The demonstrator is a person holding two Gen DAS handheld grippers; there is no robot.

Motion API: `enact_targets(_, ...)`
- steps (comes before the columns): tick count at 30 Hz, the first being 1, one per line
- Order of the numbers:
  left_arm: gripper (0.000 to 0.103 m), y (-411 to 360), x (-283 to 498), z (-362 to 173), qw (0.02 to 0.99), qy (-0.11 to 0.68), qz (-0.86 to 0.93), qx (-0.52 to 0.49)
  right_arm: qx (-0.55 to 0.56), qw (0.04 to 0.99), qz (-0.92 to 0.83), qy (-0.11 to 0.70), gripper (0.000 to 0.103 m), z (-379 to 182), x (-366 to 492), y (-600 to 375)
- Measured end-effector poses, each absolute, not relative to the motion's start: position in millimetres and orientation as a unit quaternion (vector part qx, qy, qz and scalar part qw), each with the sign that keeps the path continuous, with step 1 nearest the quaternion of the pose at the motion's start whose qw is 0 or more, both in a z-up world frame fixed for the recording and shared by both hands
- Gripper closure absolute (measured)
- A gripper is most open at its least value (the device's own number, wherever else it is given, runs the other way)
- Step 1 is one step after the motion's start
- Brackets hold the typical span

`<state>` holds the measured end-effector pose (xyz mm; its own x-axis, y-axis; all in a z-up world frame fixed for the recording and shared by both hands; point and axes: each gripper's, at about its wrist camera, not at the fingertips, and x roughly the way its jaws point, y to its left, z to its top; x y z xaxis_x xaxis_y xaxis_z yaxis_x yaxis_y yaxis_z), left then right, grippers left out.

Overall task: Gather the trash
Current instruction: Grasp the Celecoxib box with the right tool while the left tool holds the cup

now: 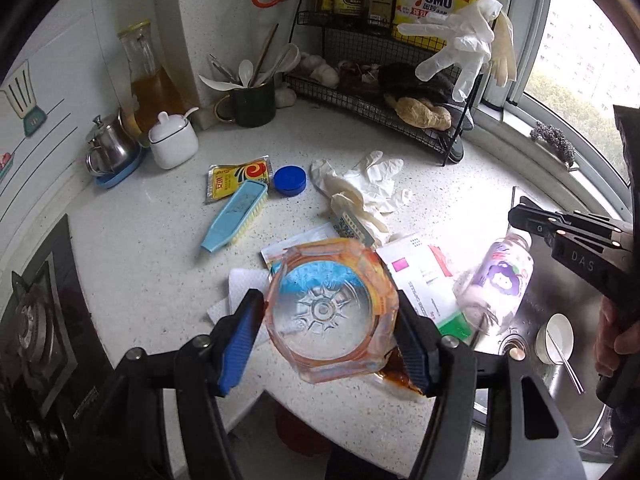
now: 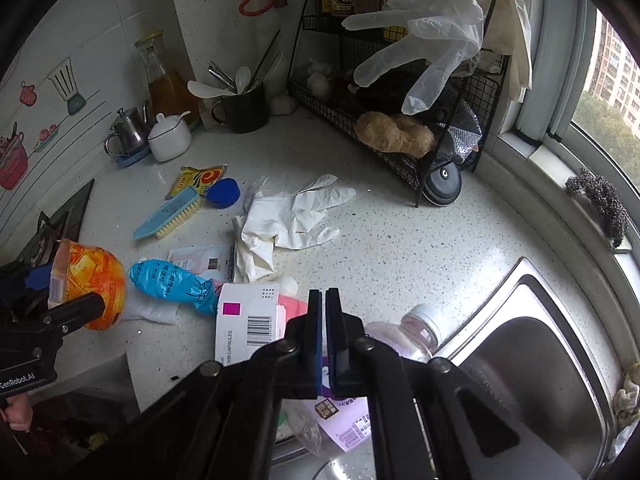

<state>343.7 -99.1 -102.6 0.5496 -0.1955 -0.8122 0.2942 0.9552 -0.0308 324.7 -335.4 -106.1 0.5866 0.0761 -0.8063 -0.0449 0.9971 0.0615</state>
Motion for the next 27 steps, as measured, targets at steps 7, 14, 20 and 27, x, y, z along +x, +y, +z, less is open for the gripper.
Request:
enact_targets(7,0.041,-96.9,318.6,-107.7,0.875,0.463,-0.136,0.047,0.108,0.884,0.005,0.455,0.027,-110.9,295.7,-363.3)
enact_targets(14,0.041,-101.6,317.1,-116.5,0.870,0.471,-0.136,0.052,-0.002,0.861,0.014,0.508,0.008,-125.9,291.6,-353.8)
enact_targets(20,0.041,-111.6,323.0,-127.4,0.861,0.482,-0.150,0.062,0.041,0.844,-0.005,0.535,0.008,-155.8,267.1,-387.7)
enact_targets(27,0.041,-124.3,325.7,-142.5,0.851,0.495,-0.162,0.069,0.046,0.813,-0.026,0.580,0.008,-183.7,251.4,-409.1)
